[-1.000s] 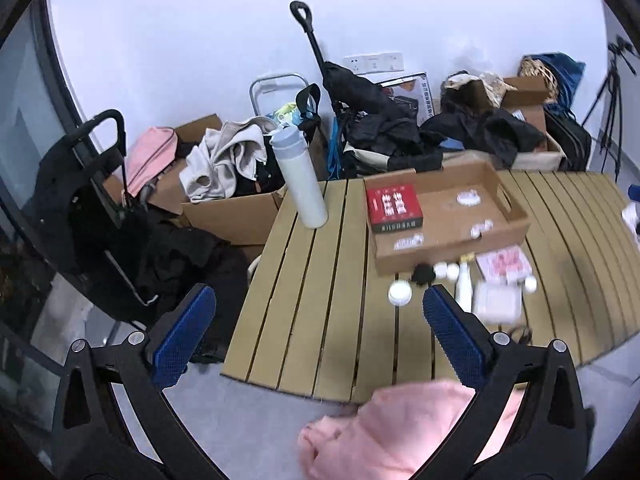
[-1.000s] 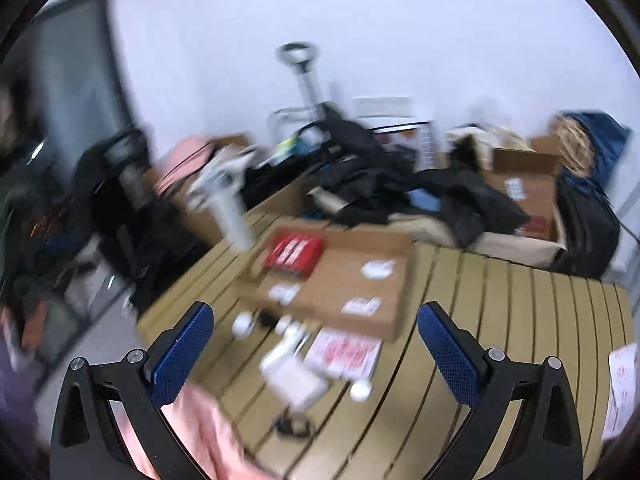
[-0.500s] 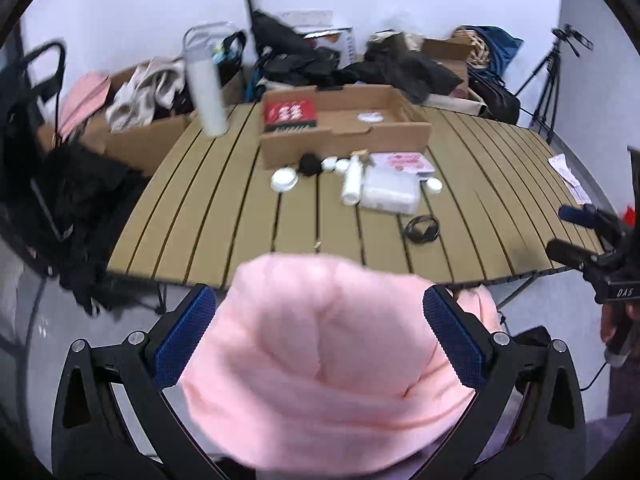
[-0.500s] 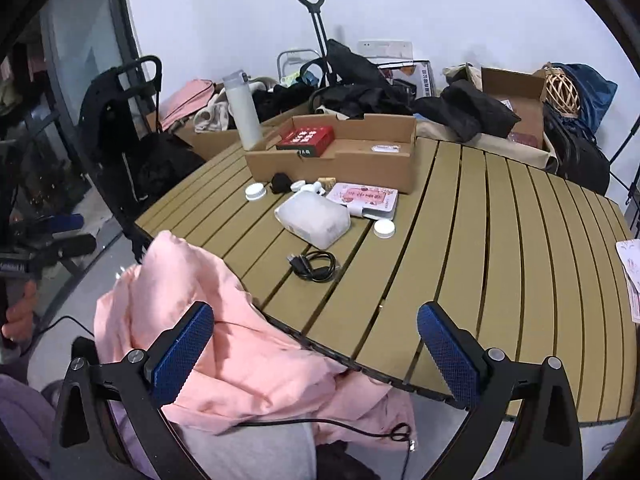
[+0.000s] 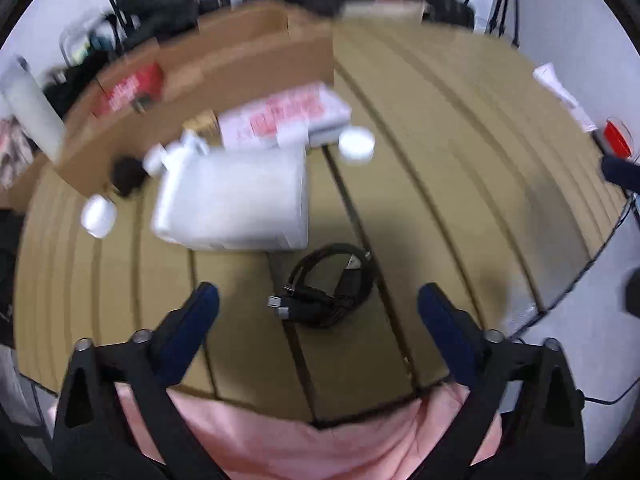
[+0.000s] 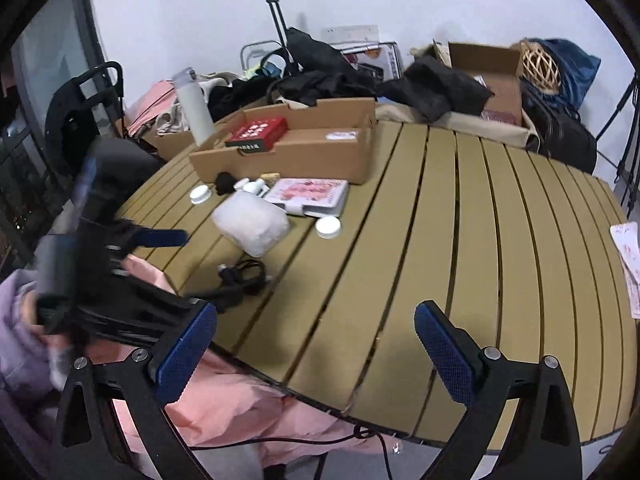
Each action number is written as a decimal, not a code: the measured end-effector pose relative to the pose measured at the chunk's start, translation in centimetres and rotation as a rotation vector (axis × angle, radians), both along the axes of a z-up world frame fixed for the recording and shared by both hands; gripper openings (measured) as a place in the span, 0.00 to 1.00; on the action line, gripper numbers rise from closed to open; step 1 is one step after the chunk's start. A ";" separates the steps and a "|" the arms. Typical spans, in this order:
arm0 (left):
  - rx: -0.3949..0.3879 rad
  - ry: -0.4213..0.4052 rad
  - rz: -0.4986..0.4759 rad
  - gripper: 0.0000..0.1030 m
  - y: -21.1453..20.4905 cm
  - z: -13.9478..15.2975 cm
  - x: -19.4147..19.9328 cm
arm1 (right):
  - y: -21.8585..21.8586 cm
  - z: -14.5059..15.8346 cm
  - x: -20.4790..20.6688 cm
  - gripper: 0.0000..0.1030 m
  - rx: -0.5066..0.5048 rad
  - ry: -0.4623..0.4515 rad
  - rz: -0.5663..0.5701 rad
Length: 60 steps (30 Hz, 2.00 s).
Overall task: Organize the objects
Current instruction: 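Grasp the black cable with the left tool while the right tool grasps a white ball, then drop the black cable and white ball into the cardboard tray with both tools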
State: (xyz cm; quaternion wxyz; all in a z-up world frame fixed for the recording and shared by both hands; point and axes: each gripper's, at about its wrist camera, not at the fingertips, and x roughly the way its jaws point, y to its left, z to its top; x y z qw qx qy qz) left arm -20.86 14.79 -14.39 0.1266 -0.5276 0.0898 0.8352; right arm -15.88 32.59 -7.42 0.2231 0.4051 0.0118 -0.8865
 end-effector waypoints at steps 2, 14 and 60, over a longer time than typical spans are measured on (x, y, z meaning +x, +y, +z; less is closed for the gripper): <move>0.033 -0.048 0.012 0.62 -0.4 -1.1 -0.7 | 0.3 -0.6 -0.8 0.98 -0.007 -0.010 0.001; 0.143 -0.001 0.081 0.45 -3.6 1.5 1.7 | -5.4 -6.5 -11.1 0.65 0.046 -0.046 0.018; 0.257 -0.033 0.340 0.45 -14.4 4.7 -31.6 | -15.7 -1.5 -39.8 0.31 0.275 -0.152 -0.027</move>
